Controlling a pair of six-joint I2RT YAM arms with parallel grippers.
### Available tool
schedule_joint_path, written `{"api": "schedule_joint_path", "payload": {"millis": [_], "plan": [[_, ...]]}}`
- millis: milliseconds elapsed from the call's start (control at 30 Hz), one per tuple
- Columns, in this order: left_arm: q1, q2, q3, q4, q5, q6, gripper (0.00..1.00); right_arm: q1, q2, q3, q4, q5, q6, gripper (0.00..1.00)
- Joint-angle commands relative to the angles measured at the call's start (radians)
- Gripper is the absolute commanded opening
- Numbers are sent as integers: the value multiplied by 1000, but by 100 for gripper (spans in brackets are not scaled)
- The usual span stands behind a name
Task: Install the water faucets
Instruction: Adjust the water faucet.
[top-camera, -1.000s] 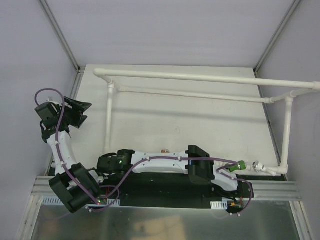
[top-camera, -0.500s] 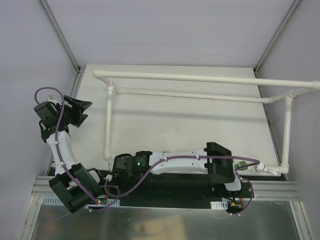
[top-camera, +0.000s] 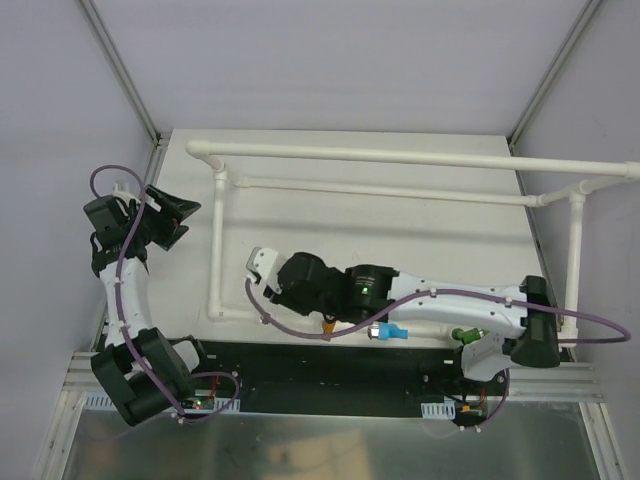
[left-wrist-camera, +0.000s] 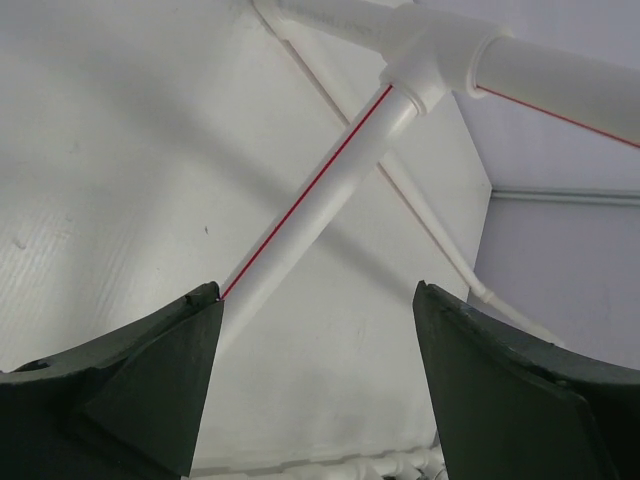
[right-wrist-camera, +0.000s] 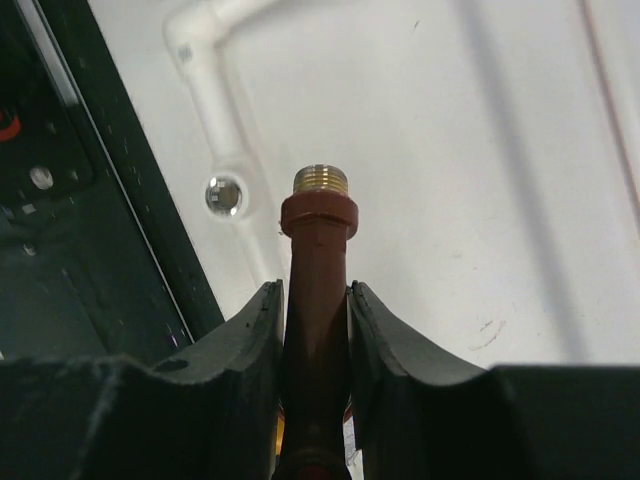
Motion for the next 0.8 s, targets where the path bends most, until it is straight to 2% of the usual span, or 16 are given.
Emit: {"api": "schedule_joint_path", "payload": {"millis": [0, 100, 233, 367, 500, 667, 767], "plan": [[-81, 77, 45, 27, 8, 75, 78, -23, -119, -15, 107, 21, 144, 0], [-157, 115, 72, 21, 1, 111, 78, -26, -159, -38, 94, 49, 158, 0], [-273, 138, 117, -40, -145, 238, 81, -27, -216, -99, 99, 70, 173, 0], [-319, 197, 152, -67, -189, 332, 80, -29, -282, -167, 137, 61, 196, 0], [-379, 230, 172, -91, -350, 481, 77, -27, -340, -217, 160, 58, 210, 0], [-418, 339, 255, -135, -423, 541, 59, -27, -386, -254, 174, 53, 215, 0], [-457, 431, 336, -148, -452, 564, 38, -29, -411, -276, 182, 62, 222, 0]]}}
